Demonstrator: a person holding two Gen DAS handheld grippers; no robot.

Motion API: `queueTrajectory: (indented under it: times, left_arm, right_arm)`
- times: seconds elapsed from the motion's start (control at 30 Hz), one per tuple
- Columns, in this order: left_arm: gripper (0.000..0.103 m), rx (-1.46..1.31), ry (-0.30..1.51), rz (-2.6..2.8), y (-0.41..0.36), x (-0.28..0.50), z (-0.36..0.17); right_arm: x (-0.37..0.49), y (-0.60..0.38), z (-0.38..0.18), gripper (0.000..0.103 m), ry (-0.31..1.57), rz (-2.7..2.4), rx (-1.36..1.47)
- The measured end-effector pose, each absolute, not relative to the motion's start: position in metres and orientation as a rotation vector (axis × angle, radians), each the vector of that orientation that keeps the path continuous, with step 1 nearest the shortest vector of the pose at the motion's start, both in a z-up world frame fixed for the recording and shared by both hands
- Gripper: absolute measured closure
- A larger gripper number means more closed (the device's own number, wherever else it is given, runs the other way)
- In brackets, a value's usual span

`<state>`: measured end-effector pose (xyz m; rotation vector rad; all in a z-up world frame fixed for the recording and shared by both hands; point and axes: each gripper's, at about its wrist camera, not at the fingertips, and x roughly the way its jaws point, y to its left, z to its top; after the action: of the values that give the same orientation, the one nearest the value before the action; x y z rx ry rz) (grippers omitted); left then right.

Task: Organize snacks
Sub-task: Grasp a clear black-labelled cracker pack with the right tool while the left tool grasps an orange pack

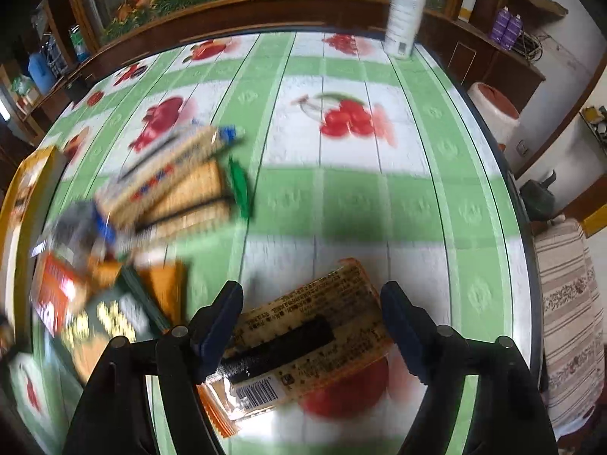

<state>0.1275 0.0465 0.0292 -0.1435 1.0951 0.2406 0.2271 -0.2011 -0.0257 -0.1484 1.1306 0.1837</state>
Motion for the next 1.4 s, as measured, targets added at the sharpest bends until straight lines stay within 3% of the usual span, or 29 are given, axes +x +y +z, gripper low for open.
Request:
queueTrajectory:
  times: [0.37,0.5,0.63,1.0,1.2,1.4]
  left_arm:
    - [0.029,-0.045,1.218,0.297,0.022,0.211,-0.005]
    - [0.029,0.017,1.237,0.293,0.016,0.191,-0.006]
    - [0.026,-0.058,1.371,0.218,0.013,0.152,-0.026]
    - [0.026,-0.149,1.268,0.159,0.023,0.083,0.009]
    - [0.026,-0.178,1.273,0.121,0.030,0.071,0.016]
    - [0.026,-0.115,1.263,0.105,0.026,0.052,0.014]
  right_arm:
    - [0.157,-0.251,-0.005,0.023,1.153,0.208,-0.017]
    - [0.143,-0.263,0.007,0.023,1.133,0.208,0.008]
    - [0.139,-0.273,0.007,0.023,1.137,0.198,0.041]
    - [0.164,-0.279,-0.014,0.023,1.210,0.121,0.158]
    - [0.187,-0.263,-0.011,0.022,1.130,0.101,0.028]
    - [0.199,-0.262,-0.029,0.022,1.240,0.058,-0.030]
